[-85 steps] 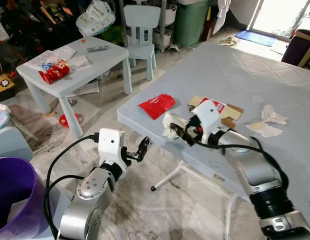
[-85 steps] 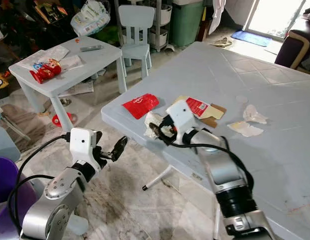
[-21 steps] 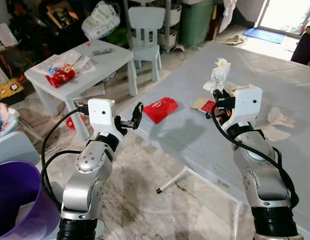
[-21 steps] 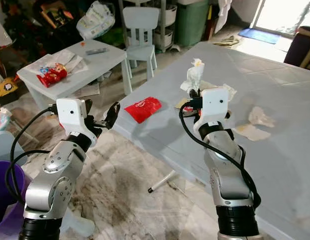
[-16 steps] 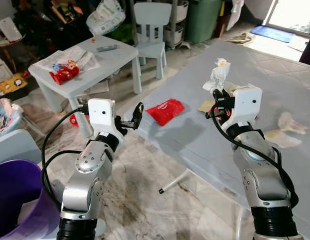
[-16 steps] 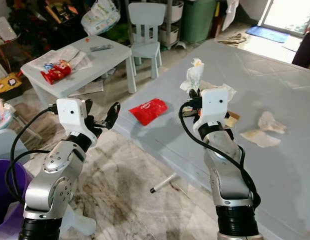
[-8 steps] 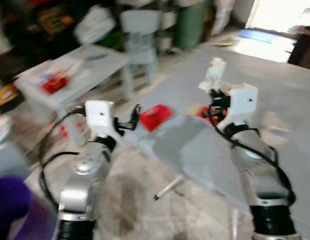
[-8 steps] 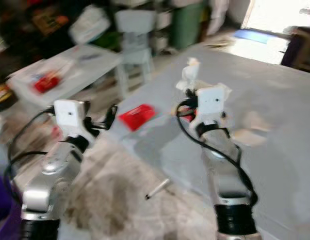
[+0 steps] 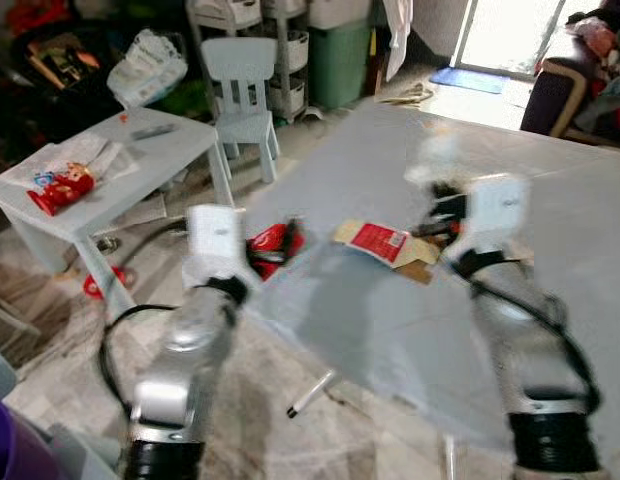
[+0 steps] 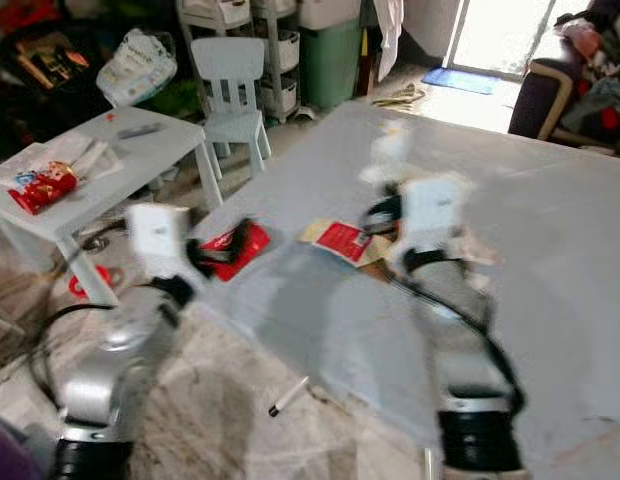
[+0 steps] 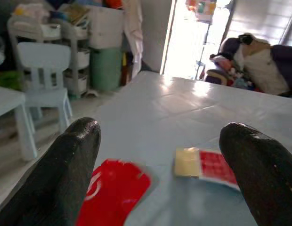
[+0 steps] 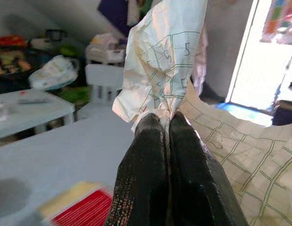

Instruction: Picking trash to rubbish bin

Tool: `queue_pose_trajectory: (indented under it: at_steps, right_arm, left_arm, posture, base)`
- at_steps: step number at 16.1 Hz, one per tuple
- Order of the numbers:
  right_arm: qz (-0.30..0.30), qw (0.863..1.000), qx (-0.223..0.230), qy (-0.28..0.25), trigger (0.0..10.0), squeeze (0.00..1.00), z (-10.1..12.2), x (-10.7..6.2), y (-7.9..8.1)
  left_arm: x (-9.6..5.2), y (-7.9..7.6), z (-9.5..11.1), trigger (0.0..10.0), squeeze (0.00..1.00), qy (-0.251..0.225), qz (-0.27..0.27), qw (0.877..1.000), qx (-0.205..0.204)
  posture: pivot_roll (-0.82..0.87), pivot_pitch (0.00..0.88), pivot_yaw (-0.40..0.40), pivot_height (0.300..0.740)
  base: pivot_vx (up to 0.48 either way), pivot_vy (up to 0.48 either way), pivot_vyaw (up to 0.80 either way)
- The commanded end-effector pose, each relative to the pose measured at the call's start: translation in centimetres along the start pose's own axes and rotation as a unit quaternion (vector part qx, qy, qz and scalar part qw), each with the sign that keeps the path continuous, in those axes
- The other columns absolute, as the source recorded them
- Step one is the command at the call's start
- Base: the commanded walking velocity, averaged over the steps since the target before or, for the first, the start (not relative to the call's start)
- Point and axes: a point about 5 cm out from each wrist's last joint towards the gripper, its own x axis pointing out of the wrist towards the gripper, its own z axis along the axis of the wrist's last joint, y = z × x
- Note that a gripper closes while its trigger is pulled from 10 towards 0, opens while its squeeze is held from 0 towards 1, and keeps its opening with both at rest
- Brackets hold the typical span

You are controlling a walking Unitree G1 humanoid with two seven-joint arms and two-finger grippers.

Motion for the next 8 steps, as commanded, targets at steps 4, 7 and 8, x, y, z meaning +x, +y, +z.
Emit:
queue_pose_trajectory:
  at_steps: [4,7,8]
  right_arm:
    - [0.022,1.0,0.007,-0.009,0.0,0.0,0.6,0.4,1.1]
    - [0.028,1.0,0.008,-0.008,0.0,0.0,0.8,0.3,1.2]
    - [0.03,0.999,0.008,-0.008,0.0,0.0,0.9,0.2,1.1]
  left_arm:
    - [0.1,2.0,-0.6,10.0,0.0,0.023,0.046,0.998,0.026]
    - [0.8,3.4,-1.4,10.0,0.0,0.049,0.049,0.997,0.043]
    - [1.4,3.8,-1.6,10.0,0.0,0.058,0.045,0.996,0.057]
  posture:
    - [0.08,0.052,-0.01,0.74]
    - [0.06,0.063,-0.017,0.74]
    - [0.06,0.07,-0.018,0.74]
  base:
    - [0.0,0.0,0.0]
    - [0.0,0.0,0.0]
    - [0.0,0.0,0.0]
